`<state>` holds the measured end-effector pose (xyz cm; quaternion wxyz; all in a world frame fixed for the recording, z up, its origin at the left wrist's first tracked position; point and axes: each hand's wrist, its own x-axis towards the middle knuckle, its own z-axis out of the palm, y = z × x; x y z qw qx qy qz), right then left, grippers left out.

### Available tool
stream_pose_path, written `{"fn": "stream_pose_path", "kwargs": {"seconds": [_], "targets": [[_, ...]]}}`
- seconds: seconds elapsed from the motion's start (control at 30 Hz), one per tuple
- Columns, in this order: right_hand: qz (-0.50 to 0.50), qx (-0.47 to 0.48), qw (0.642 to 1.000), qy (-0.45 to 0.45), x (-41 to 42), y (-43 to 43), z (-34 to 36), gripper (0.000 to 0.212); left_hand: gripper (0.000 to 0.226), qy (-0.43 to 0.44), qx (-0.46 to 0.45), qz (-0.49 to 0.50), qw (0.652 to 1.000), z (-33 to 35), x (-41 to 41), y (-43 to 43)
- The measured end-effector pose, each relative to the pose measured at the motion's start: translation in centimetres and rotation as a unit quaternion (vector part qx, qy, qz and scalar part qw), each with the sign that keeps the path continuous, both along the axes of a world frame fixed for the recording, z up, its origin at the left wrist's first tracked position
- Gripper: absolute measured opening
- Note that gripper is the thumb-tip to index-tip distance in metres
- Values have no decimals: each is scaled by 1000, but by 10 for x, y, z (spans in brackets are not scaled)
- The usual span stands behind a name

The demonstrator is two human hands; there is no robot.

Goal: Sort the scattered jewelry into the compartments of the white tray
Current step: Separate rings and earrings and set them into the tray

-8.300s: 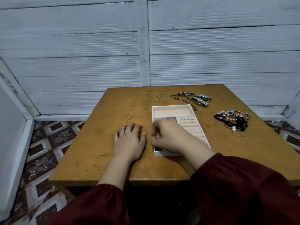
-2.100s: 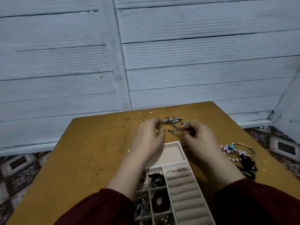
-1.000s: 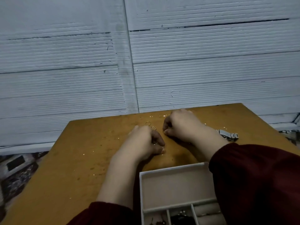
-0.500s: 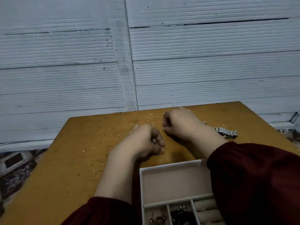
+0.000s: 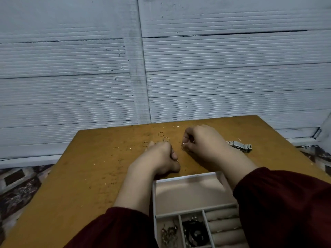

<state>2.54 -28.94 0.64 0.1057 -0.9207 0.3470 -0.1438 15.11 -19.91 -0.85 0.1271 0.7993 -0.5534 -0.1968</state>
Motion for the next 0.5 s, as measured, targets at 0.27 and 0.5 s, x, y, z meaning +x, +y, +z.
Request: {"fn": "stream_pose_path", "kwargs": {"seconds": [0.27, 0.5], "targets": [[-42, 61, 990, -119, -41, 23, 1, 13, 17, 21, -104, -25, 994, 4, -17, 17], [-59, 119, 965, -227, -77, 62, 3, 7, 25, 172, -238, 50, 955, 11, -47, 52]]}}
